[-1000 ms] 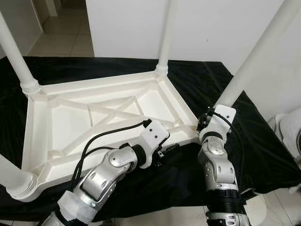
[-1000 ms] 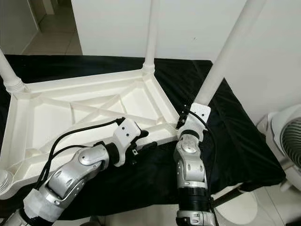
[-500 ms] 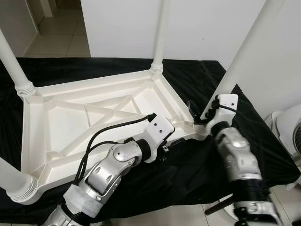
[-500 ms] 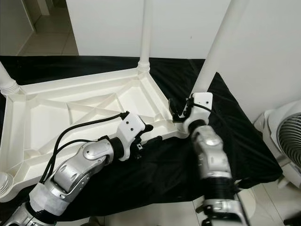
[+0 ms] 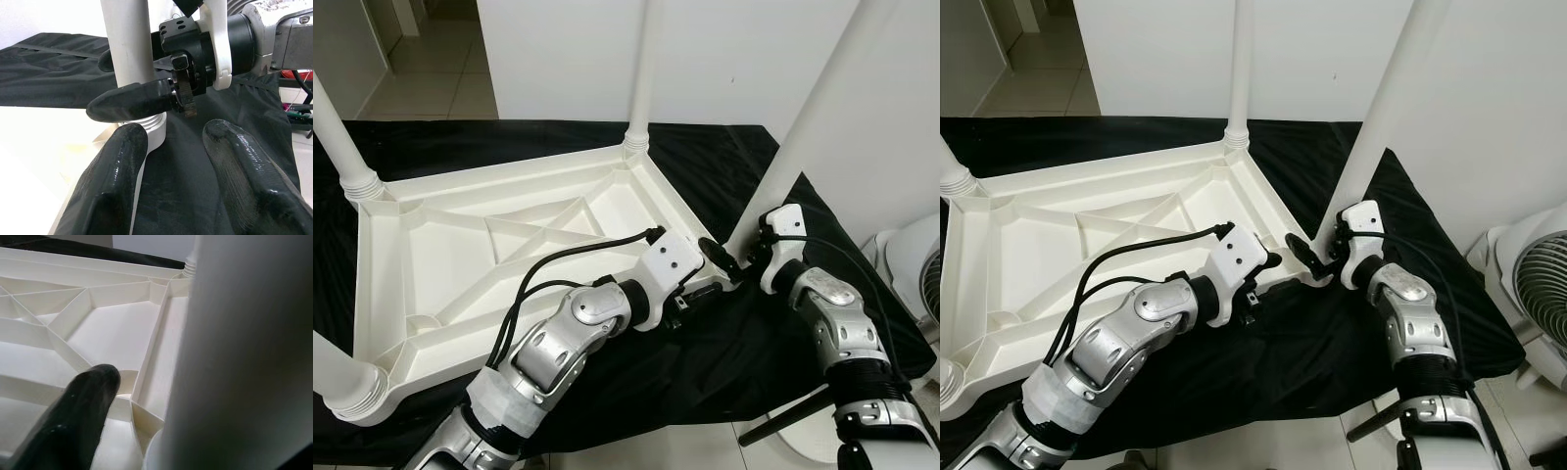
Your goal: Building children table
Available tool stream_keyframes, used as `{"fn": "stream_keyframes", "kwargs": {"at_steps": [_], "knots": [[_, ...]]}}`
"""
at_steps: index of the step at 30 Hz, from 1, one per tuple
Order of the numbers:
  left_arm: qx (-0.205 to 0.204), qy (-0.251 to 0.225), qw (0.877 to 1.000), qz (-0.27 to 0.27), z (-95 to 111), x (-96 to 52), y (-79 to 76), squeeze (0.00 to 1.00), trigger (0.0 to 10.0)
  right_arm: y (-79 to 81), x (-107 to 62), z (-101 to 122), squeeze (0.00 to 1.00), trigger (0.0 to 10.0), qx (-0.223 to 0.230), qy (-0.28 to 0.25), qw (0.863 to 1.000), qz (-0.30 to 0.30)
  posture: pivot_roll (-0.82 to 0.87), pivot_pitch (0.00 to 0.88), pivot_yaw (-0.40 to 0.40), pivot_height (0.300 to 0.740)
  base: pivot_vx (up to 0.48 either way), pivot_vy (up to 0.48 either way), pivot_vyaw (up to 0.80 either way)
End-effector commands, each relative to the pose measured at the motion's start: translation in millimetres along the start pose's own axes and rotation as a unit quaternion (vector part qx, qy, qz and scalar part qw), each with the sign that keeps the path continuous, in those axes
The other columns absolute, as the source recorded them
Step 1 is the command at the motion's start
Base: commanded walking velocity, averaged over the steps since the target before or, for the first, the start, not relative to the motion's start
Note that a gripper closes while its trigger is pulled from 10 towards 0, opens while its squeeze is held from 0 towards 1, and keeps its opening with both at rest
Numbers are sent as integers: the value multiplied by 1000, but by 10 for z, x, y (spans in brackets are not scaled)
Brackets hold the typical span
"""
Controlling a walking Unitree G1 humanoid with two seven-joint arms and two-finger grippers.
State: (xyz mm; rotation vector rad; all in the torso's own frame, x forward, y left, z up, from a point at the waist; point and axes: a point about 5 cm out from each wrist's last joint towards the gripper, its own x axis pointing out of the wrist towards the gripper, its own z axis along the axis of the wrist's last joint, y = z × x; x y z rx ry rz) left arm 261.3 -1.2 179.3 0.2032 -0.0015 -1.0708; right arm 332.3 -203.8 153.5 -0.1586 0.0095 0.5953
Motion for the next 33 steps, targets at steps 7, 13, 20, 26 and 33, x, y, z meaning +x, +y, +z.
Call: {"fn": "stream_keyframes", "kwargs": {"at_steps": [7, 13, 20, 26, 33], "knots": [[-2, 15, 999, -46, -32, 77, -85, 0, 10000, -31, 15, -15, 0, 0, -10, 5, 998, 68, 84, 10, -49, 740, 0, 0, 0], [-2, 20, 999, -49, -55, 100, -107, 0, 10000, -37, -13, -33, 0, 0, -10, 8, 997, 78, 75, 3, -52, 740, 0, 0, 0], [-3, 16, 999, -49, -58, 126, -111, 0, 10000, 91, 18, -66, 0, 10000, 15, -14, 998, 66, 69, 0, -59, 740, 0, 0, 0], [-1, 15, 999, -48, -66, 122, -106, 0, 10000, 175, 81, -96, 0, 10000, 21, -12, 1000, 3, 69, 0, -65, 740, 0, 0, 0], [0, 16, 999, -44, -79, 101, -81, 0, 10000, 286, 150, -114, 0, 10000, 34, 5, 996, -82, 69, 0, -64, 740, 0, 0, 0]]}}
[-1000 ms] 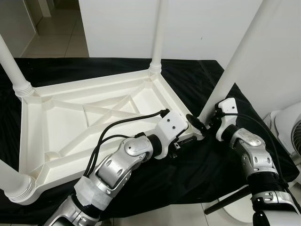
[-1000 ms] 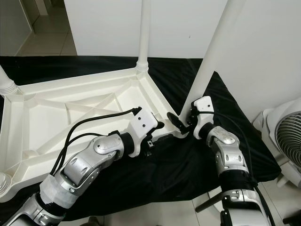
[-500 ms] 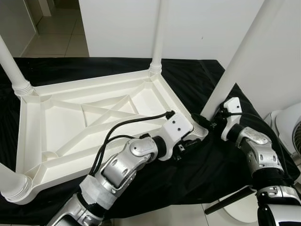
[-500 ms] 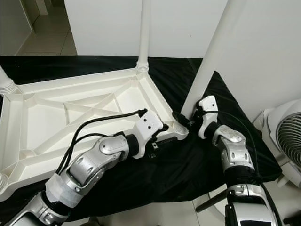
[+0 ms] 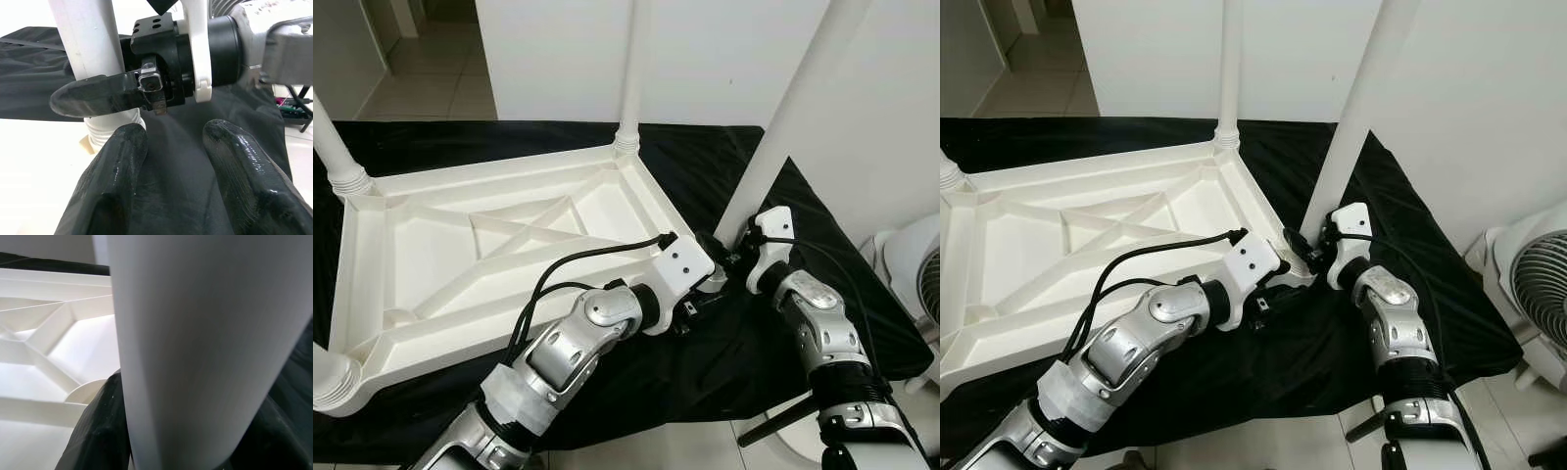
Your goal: Building children table
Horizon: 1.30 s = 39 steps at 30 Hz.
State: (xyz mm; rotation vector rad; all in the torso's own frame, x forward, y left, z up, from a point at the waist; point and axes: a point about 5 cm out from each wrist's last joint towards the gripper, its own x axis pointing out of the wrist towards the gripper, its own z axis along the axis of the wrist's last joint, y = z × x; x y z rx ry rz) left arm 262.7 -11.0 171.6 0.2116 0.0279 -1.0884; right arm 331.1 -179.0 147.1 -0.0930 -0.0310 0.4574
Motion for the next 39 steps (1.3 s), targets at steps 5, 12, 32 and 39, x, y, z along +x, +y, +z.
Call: {"fn": "stream_keyframes", "kwargs": {"at_steps": [5, 12, 32, 39], "knots": [[4, 4, 999, -33, -26, -12, -22, 0, 10000, 114, 7, -150, 0, 10000, 36, 56, 990, -124, 65, 0, -60, 740, 0, 0, 0], [5, 6, 999, -35, -39, -24, -21, 0, 10000, 386, -92, -231, 0, 10000, 52, 85, 961, -259, 66, 0, -56, 740, 0, 0, 0], [7, 1, 999, -36, -11, -84, 14, 0, 10000, 540, -84, -67, 1000, 10000, 84, 41, 966, -242, 76, 19, -39, 740, 0, 0, 0], [2, -5, 1000, -16, 1, -85, 56, 0, 10000, 377, -37, -27, 0, 10000, 52, 11, 988, -144, 85, 11, -48, 740, 0, 0, 0]]}}
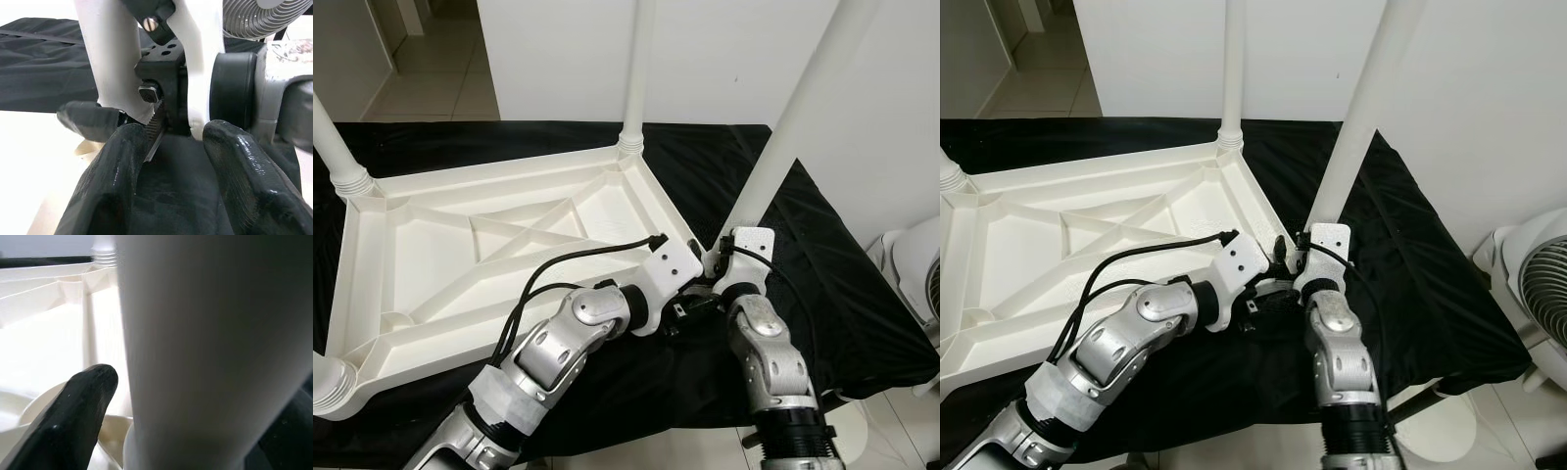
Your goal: Building children table
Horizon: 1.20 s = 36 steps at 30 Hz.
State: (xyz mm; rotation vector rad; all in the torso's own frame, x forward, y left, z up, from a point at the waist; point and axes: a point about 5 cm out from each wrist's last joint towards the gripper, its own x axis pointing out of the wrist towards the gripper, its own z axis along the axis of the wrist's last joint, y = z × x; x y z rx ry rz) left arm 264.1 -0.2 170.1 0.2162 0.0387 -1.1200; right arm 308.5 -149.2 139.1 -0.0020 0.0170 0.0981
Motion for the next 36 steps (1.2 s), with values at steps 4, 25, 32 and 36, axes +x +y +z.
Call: {"fn": "stream_keyframes", "kwargs": {"at_steps": [4, 25, 32, 36], "knots": [[-1, -14, 1000, 16, 52, 5, 23, 0, 10000, -53, 67, 83, 0, 10000, -11, -31, 997, 71, 90, 11, -53, 740, 0, 0, 0], [10, 7, 995, 94, -149, -73, 213, 0, 10000, -212, 212, -1, 0, 10000, -52, -29, 966, 250, 113, 0, -57, 740, 0, 0, 0], [13, 21, 994, 105, -247, -156, 248, 0, 10000, -223, 249, -33, 0, 9255, -58, -27, 963, 262, 118, 0, -54, 740, 0, 0, 0], [10, 22, 994, 105, -256, -180, 265, 0, 10000, -246, 270, -62, 0, 0, -61, -27, 958, 278, 122, 0, -39, 740, 0, 0, 0]]}}
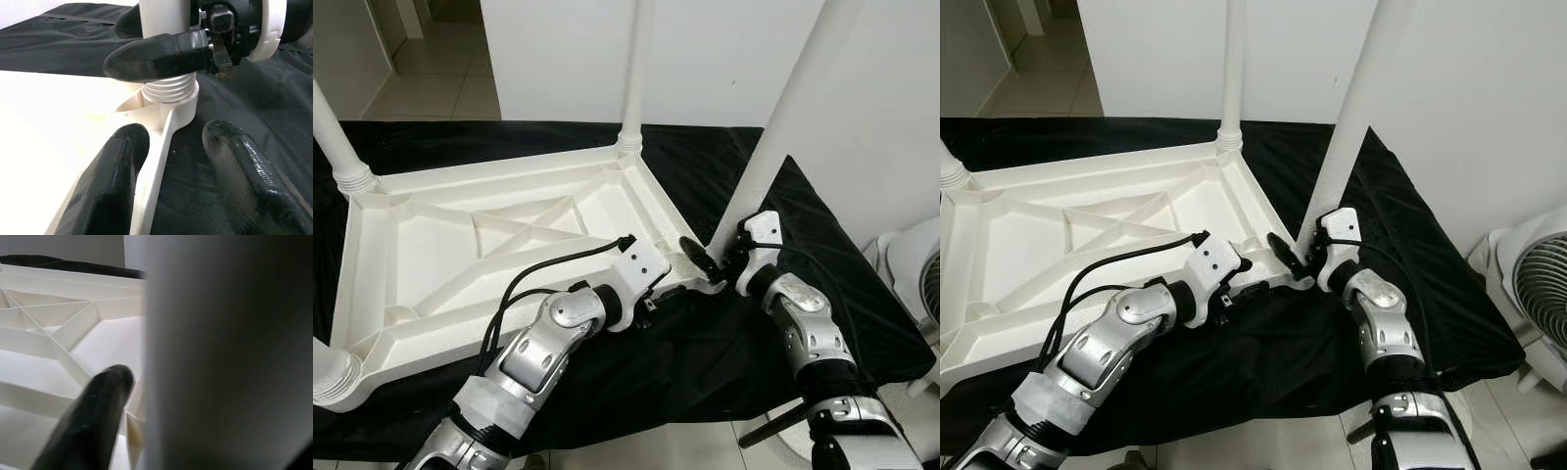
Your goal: Building children table
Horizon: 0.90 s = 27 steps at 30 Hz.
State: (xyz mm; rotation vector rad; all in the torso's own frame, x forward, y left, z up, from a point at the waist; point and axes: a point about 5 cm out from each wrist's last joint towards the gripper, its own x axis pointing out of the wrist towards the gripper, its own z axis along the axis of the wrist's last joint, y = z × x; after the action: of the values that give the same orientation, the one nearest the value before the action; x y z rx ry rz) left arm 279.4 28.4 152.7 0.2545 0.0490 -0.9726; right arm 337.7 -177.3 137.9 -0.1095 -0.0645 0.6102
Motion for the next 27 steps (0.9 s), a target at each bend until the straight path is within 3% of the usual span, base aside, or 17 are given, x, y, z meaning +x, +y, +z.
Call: {"fn": "stream_keyframes", "kwargs": {"at_steps": [1, 13, 14, 24, 27], "knots": [[0, 2, 999, 33, -20, -12, 37, 0, 10000, 59, 34, -48, 0, 0, 0, 10, 1000, 26, 122, 0, -39, 740, 0, 0, 0], [-9, -3, 1000, 23, -37, 0, 12, 0, 10000, 60, -18, -150, 0, 0, 13, 11, 1000, 23, 102, 0, -36, 740, 0, 0, 0], [-13, -6, 1000, 23, -27, 11, 13, 0, 10000, 76, -16, -162, 0, 10000, 26, 5, 1000, 12, 102, 0, -41, 740, 0, 0, 0], [-14, -7, 999, 31, -36, 14, 34, 0, 10000, 132, 15, -180, 0, 10000, 33, 0, 999, -29, 104, 0, -52, 740, 0, 0, 0], [-15, -8, 999, 36, -36, 8, 49, 0, 10000, 165, 25, -212, 0, 10000, 33, 12, 997, -70, 105, 0, -59, 740, 0, 0, 0]]}}
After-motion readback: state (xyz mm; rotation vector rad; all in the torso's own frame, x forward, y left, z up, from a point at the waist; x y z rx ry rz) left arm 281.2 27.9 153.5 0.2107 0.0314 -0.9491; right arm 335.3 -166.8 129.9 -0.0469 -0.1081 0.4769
